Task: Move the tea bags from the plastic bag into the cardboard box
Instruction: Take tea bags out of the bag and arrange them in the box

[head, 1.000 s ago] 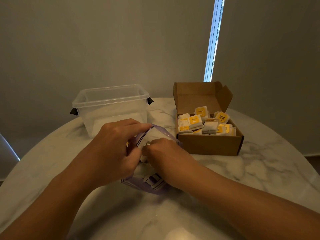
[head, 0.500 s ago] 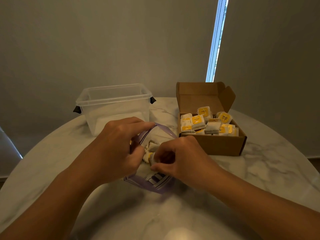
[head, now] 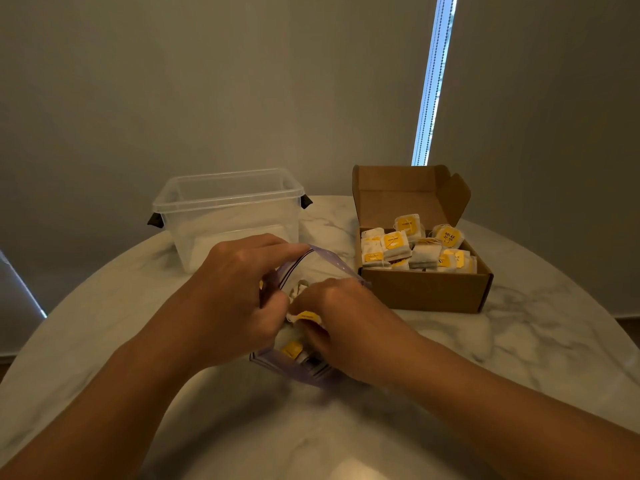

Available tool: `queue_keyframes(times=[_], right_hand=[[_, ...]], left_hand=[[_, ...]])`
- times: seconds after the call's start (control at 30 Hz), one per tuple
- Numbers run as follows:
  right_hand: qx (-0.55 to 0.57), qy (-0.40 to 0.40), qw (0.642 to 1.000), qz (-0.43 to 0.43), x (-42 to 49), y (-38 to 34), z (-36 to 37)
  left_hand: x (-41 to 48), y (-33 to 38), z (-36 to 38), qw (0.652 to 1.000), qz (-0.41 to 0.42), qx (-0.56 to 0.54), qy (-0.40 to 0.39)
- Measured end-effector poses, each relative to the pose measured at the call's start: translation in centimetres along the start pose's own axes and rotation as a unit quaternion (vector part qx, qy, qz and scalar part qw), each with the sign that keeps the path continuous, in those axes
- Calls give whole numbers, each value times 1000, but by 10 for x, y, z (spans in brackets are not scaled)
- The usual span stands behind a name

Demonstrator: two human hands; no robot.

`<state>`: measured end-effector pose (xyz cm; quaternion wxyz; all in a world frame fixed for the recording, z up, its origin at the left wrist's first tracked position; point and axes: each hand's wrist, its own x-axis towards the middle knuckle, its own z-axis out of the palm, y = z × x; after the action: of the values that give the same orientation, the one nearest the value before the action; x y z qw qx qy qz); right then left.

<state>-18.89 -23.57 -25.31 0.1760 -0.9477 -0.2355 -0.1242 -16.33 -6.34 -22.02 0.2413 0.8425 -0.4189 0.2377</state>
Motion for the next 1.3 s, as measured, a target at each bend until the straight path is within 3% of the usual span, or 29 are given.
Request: queue_keyframes(times=[0.17, 0.43, 0.77, 0.9, 1.03, 1.17, 1.3], right_hand=[[-17, -111, 991, -77, 14, 4, 12], [22, -167, 983, -69, 11, 4, 4], [117, -49, 992, -19, -18, 8, -42], [273, -37, 961, 23, -23, 29, -70], [376, 81, 921, 63, -25, 66, -99], [337, 192, 908, 158, -14, 111, -107], [252, 201, 915, 241, 0, 135, -98]], left_hand=[[0, 3, -1, 1000, 6, -11, -5], [-1, 1, 0, 1000, 0, 8, -12], [0, 1, 0, 1000, 22, 13, -9], [0, 1, 0, 1000, 19, 10, -8], [1, 2, 1, 1000, 23, 11, -7], [1, 2, 2, 1000, 22, 4, -7], [0, 1, 2, 1000, 20, 6, -8]])
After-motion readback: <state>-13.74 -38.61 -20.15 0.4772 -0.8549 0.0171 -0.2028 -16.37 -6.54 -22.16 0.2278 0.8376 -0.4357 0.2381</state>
